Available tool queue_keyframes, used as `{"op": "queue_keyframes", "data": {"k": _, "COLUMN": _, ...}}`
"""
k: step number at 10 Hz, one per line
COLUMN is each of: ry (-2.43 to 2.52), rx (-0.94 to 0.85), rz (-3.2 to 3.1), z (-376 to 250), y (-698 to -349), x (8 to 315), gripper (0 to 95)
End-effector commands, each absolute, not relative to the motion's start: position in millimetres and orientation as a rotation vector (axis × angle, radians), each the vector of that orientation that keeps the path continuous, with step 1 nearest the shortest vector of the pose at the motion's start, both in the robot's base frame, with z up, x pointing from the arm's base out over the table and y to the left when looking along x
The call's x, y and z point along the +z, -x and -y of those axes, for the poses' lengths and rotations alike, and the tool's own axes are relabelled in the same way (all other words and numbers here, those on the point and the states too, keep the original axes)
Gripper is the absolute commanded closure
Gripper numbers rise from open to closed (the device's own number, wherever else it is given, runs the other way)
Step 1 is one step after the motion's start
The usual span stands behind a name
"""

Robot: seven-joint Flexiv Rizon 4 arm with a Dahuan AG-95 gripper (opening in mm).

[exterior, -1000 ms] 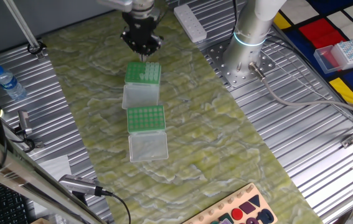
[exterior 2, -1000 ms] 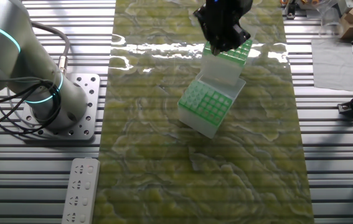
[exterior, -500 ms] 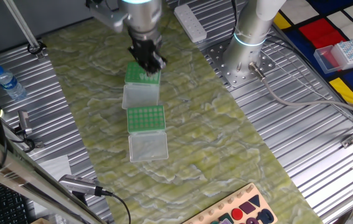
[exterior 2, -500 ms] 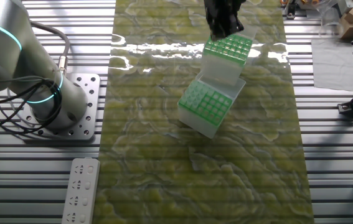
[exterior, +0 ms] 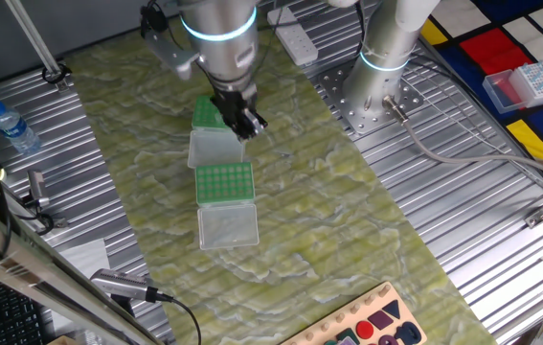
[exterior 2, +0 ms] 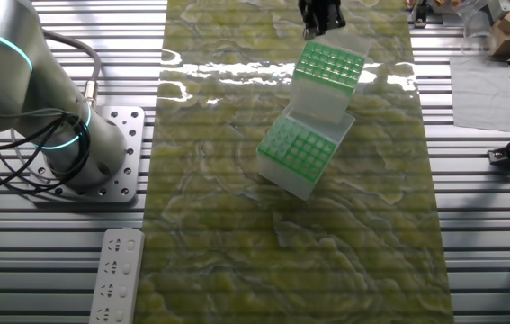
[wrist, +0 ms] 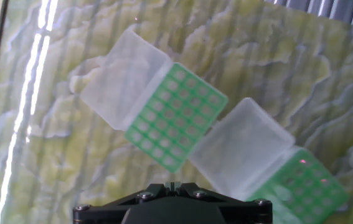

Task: Transfer all large pipette tips from one holder to another

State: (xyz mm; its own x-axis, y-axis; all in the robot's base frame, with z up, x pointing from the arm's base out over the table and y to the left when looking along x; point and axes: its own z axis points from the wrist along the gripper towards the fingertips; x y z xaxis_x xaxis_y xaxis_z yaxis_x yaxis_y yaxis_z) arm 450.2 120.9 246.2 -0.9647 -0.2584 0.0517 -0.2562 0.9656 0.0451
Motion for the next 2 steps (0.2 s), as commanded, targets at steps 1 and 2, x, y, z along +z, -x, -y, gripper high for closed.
{"op": "queue_keyframes", "data": {"k": 1, "ry": -0.421, "rx": -0.059, "rz": 3.063, "z": -120.1, "y": -448.0, "x": 247.1, "gripper": 95.0}}
{"op": "queue_keyframes", "data": {"k": 2, "ry": -0.42, "rx": -0.059, "rz": 3.066, "z": -119.9, "y": -447.1, "x": 247.0, "gripper": 95.0}}
